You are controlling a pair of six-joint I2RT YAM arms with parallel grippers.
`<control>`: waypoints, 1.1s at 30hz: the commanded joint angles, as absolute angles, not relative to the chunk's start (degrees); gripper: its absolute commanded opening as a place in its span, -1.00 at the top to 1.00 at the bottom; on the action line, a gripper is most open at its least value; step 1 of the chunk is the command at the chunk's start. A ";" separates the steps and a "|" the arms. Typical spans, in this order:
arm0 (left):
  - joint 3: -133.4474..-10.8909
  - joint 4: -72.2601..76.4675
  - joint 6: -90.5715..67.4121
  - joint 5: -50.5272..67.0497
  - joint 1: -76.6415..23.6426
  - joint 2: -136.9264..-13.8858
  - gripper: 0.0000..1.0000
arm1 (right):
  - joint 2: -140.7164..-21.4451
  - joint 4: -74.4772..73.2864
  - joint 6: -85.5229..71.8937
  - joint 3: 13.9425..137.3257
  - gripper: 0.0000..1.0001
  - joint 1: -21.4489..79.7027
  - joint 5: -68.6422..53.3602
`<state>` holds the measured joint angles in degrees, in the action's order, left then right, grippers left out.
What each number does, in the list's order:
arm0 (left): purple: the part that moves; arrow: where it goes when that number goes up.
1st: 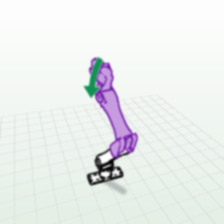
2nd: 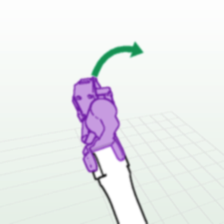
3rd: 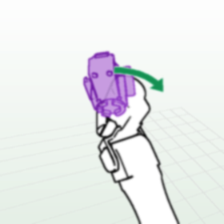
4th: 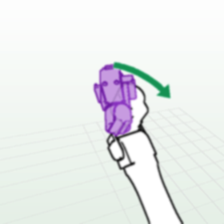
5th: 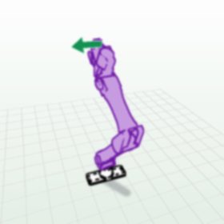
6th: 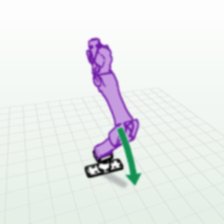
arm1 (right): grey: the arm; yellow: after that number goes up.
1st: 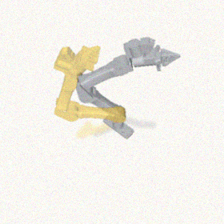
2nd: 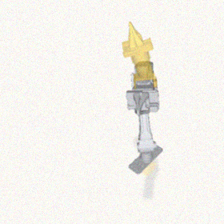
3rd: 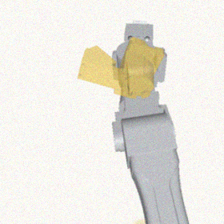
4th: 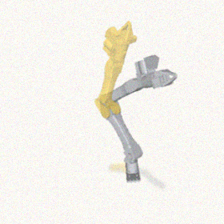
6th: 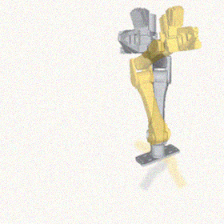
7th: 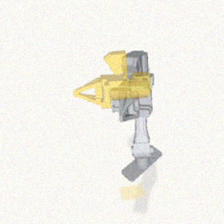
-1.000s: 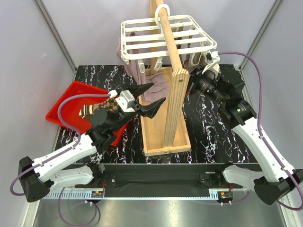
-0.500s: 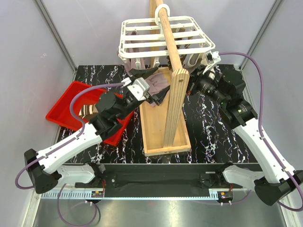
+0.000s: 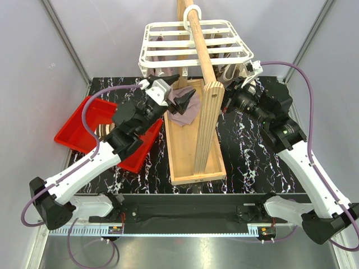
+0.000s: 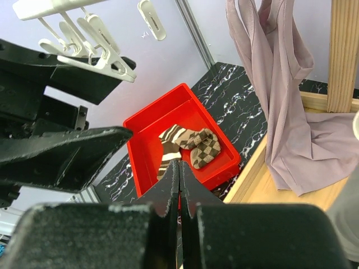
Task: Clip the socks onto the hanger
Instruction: Open the clamp at the hanger.
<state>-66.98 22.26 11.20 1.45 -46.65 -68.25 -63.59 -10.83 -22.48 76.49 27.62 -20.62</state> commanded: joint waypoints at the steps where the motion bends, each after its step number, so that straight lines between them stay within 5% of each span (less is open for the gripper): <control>1: -69.61 25.14 8.71 4.12 -44.65 -68.38 -0.41 | -62.14 -10.11 -21.88 78.22 1.00 28.04 -20.92; 17: -74.09 25.23 3.69 20.99 -40.17 -71.81 0.12 | -61.52 -10.20 -21.97 78.05 1.00 27.95 -21.01; 23: -76.11 21.71 2.99 21.62 -40.17 -72.60 0.87 | -61.61 -10.19 -22.24 78.22 0.99 27.95 -22.23; 26: -76.90 19.87 1.59 21.45 -40.08 -72.68 1.00 | -61.70 -11.51 -23.02 79.45 0.95 28.04 -23.64; 29: -77.78 17.06 0.18 19.78 -40.17 -72.42 1.00 | -61.26 -13.44 -24.43 80.68 0.76 27.95 -25.05; 33: -78.40 13.98 -2.98 18.81 -40.08 -72.68 1.00 | -58.63 -18.52 -25.14 82.26 0.25 28.04 -22.25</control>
<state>-75.61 15.70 0.03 19.44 -40.34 -72.51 -62.08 -15.46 -24.43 78.76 27.64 -23.22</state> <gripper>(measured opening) 0.203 0.341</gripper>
